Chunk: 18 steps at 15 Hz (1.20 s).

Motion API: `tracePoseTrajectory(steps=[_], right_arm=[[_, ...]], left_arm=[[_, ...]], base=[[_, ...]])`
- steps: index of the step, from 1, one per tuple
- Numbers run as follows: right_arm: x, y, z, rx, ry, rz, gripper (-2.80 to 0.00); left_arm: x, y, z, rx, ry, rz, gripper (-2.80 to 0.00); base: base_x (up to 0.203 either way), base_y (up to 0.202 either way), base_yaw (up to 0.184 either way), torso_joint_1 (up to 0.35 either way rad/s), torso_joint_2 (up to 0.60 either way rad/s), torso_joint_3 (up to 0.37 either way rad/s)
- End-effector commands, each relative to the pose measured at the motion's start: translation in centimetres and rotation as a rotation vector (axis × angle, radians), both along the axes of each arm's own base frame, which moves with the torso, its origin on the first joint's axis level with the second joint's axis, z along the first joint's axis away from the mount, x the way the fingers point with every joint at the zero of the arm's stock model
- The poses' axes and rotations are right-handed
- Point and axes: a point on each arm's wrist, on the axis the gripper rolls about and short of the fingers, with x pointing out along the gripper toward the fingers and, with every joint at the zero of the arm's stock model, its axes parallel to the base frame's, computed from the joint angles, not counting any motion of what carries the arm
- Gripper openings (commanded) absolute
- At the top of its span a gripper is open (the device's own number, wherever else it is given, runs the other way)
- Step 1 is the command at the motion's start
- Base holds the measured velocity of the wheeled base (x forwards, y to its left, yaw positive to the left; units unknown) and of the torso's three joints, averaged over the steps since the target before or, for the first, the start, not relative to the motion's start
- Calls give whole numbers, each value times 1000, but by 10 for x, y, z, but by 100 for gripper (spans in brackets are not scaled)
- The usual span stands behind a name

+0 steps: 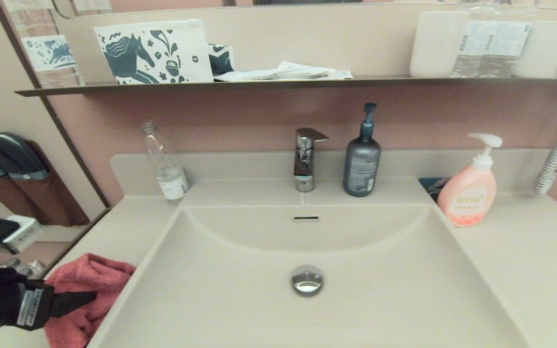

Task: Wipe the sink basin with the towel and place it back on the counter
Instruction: Pick up the cloth

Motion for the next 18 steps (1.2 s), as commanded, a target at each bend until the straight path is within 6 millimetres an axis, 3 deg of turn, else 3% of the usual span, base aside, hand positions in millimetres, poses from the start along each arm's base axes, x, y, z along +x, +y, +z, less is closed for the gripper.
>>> tracePoseTrajectory(steps=[1,10,11,14,18], right_arm=[[0,0,0,0,1,0,-280],[0,0,0,0,1,0,-280],[0,0,0,0,1,0,-280],[0,0,0,0,1,0,-280],[0,0,0,0,1,0,-280]], left_arm=[[5,4,-7,-43,28,-12,0],[18,18,-20,-102,40,-8,0],[19,18,-21,-106,46,-9,-280],[19,18,-25,-120,49,-13,-280],[21,23,-17,-123,-9,-1,-280]], base=[[0,0,0,0,0,0],[0,0,0,0,0,0],[0,0,0,0,0,0],[0,0,0,0,0,0],[0,0,0,0,0,0]])
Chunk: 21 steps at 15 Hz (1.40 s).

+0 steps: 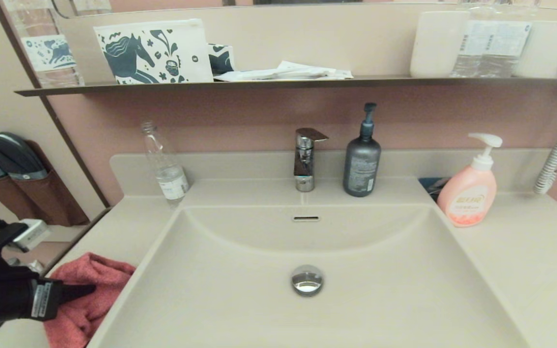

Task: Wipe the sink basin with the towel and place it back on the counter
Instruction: Pick up the cloth, then wipe the sink

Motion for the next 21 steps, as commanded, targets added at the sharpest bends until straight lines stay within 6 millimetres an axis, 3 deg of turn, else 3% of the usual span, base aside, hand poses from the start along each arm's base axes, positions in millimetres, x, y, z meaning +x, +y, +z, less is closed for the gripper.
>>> tracePoseTrajectory(steps=[1,7,13,17,21], right_arm=[[0,0,0,0,2,0,-280],[0,0,0,0,2,0,-280],[0,0,0,0,2,0,-280],[0,0,0,0,2,0,-280],[0,0,0,0,2,0,-280]], left_arm=[[-2,1,7,7,-29,13,-280],[-23,-11,39,28,-108,34,-280],[-61,-37,97,-83,-231,99,-280],[-75,-58,138,-266,-242,133,-280],[-79,-77,149,-338,-185,118,-280]], base=[[0,0,0,0,0,0],[0,0,0,0,0,0],[0,0,0,0,0,0],[0,0,0,0,0,0],[0,0,0,0,0,0]])
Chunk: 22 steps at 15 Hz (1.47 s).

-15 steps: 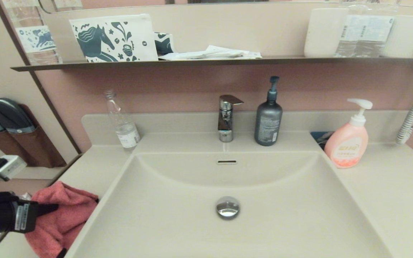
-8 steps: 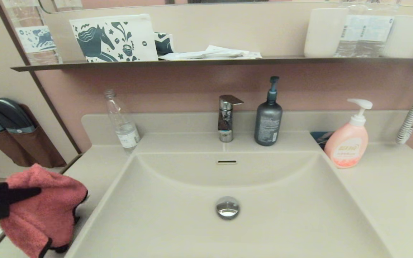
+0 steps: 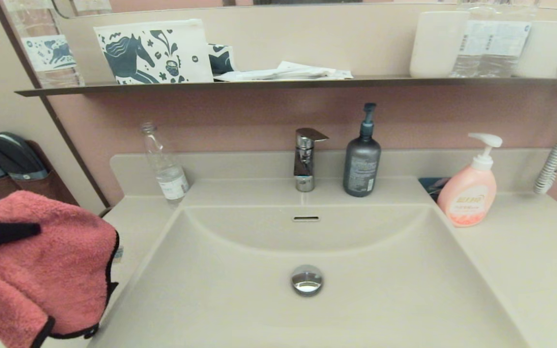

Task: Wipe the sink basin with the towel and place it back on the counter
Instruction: Wipe the sink

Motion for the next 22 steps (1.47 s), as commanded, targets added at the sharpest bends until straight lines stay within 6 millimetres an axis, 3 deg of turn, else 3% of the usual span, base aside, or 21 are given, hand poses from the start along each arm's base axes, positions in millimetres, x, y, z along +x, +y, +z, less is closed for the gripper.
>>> tracePoseTrajectory(steps=[1,6,8,14,22], right_arm=[[0,0,0,0,2,0,-280],[0,0,0,0,2,0,-280],[0,0,0,1,2,0,-280],[0,0,0,0,2,0,-280],[0,0,0,0,2,0,-280]], left_arm=[[-2,-11,4,9,-2,-42,-280],[13,-46,-3,42,80,-39,-280],[28,-70,-13,76,140,27,-280],[39,-143,-33,141,183,-25,-280],[85,-211,-66,203,250,-51,-280]], base=[[0,0,0,0,0,0],[0,0,0,0,0,0],[0,0,0,0,0,0],[0,0,0,0,0,0],[0,0,0,0,0,0]])
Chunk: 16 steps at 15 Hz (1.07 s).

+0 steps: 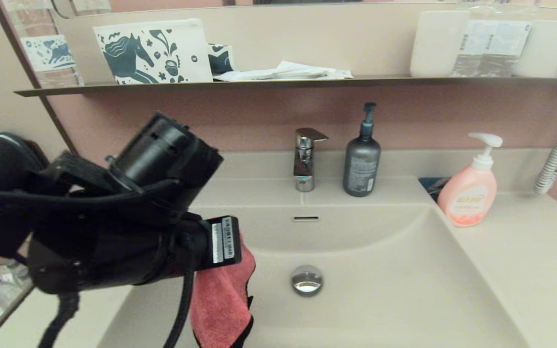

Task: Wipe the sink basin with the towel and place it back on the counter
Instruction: Wipe the sink

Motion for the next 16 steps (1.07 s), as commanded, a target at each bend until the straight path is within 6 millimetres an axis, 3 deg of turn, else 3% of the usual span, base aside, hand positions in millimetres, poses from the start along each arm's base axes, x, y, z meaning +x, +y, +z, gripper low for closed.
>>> tracePoseTrajectory(steps=[1,4,7,10,14,16], right_arm=[[0,0,0,-1,1,0,-280],[0,0,0,-1,1,0,-280],[0,0,0,-1,1,0,-280],[0,0,0,-1,1,0,-280],[0,0,0,-1,1,0,-280],[0,0,0,-1,1,0,-280]], left_arm=[[13,-29,-19,36,48,-12,-280],[17,-62,-35,56,77,-49,-280],[26,-86,-37,24,83,-26,-280],[30,-108,-58,59,99,17,-280],[26,-145,-80,62,116,1,-280],[15,-147,-91,167,171,-19,-280]], base=[[0,0,0,0,0,0],[0,0,0,0,0,0],[0,0,0,0,0,0],[0,0,0,0,0,0],[0,0,0,0,0,0],[0,0,0,0,0,0]])
